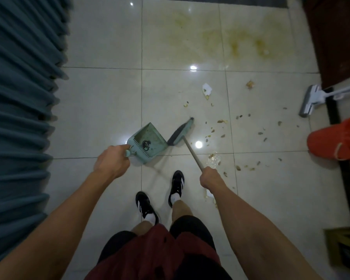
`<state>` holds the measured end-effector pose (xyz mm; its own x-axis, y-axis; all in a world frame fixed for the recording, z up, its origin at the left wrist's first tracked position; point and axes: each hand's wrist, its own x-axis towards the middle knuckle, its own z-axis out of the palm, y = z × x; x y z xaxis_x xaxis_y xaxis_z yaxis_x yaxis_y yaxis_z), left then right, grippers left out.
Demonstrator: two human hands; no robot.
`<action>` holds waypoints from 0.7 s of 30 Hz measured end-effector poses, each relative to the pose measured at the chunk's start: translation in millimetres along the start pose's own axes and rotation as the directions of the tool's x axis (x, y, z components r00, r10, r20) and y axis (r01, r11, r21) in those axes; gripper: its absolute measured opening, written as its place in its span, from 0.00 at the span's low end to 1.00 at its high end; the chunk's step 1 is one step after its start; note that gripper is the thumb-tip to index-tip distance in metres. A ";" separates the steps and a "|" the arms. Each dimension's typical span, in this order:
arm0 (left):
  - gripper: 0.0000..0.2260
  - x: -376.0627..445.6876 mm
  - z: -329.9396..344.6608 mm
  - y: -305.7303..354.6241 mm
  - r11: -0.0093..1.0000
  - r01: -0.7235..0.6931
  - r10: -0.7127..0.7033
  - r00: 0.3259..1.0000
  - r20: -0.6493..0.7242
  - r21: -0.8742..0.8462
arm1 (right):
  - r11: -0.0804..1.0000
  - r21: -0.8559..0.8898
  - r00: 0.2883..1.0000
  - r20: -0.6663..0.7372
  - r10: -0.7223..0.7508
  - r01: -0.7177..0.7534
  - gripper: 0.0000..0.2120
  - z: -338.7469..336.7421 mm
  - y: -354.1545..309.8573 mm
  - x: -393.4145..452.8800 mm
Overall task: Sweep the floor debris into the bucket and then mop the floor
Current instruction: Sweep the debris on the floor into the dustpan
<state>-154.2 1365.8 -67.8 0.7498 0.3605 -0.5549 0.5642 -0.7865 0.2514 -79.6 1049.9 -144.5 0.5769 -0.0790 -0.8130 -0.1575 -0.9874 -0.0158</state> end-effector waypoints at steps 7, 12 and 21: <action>0.17 -30.0 11.8 -14.2 0.996 -0.087 0.087 0.996 0.008 0.031 | 0.997 0.022 0.995 -0.075 0.072 -0.071 0.16 45.3 48.6 -44.8; 0.20 -51.6 22.7 -7.0 0.993 -0.101 0.101 0.995 -0.002 0.062 | 0.989 0.048 0.980 -0.136 0.147 -0.142 0.16 62.5 84.8 -71.6; 0.19 -115.7 62.6 9.1 0.991 -0.040 0.043 0.999 -0.021 0.130 | 0.992 0.124 0.994 -0.110 -0.016 0.030 0.14 88.9 117.4 -91.3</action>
<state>-257.5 1285.5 -50.9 0.7802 0.3367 -0.5272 0.4840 -0.8589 0.1677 -221.9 953.4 -123.9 0.6639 -0.0777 -0.7438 -0.2387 -0.9646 -0.1123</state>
